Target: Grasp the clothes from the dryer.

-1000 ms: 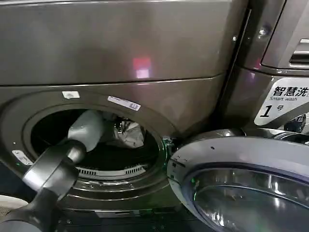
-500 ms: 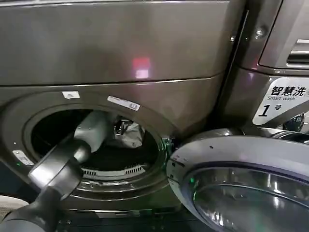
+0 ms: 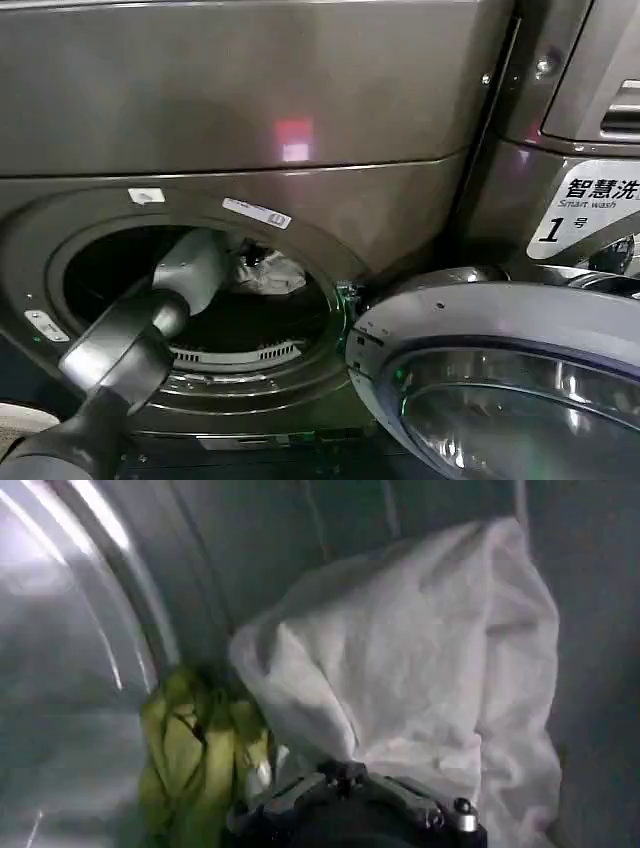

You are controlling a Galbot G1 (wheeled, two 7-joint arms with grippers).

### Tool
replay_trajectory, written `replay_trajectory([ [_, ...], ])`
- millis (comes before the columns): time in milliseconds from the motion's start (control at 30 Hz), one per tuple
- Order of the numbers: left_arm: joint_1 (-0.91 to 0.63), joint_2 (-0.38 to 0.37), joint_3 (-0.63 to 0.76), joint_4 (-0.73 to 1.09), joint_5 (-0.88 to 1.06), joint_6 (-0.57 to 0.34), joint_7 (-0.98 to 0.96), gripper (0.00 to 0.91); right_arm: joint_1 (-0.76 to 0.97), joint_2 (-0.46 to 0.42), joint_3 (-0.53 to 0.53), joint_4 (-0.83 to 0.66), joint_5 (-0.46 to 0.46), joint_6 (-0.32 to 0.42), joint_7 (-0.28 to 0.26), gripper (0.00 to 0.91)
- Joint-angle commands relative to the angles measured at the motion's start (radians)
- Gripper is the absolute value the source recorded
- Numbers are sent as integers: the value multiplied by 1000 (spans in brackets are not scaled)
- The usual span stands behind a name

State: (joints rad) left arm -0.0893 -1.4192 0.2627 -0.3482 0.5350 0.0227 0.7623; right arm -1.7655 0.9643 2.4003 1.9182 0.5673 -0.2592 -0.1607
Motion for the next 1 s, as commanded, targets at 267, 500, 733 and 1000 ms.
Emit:
replay_trajectory([
  [267, 267, 43, -426, -341, -544, -29, -286, 0, 6, -3, -12, 3, -2, 2, 3, 907],
  [500, 427, 9, -570, -620, -625, -10, -569, 0, 10, -3, -23, 10, -12, 3, 2, 907],
  [733, 600, -48, -662, -852, -620, -63, -790, 0, 7, 0, -19, 14, -3, 8, 3, 907],
  [1000, 782, -81, -728, -1010, -593, -117, -919, 0, -7, -4, 5, 11, 7, 21, 55, 907],
])
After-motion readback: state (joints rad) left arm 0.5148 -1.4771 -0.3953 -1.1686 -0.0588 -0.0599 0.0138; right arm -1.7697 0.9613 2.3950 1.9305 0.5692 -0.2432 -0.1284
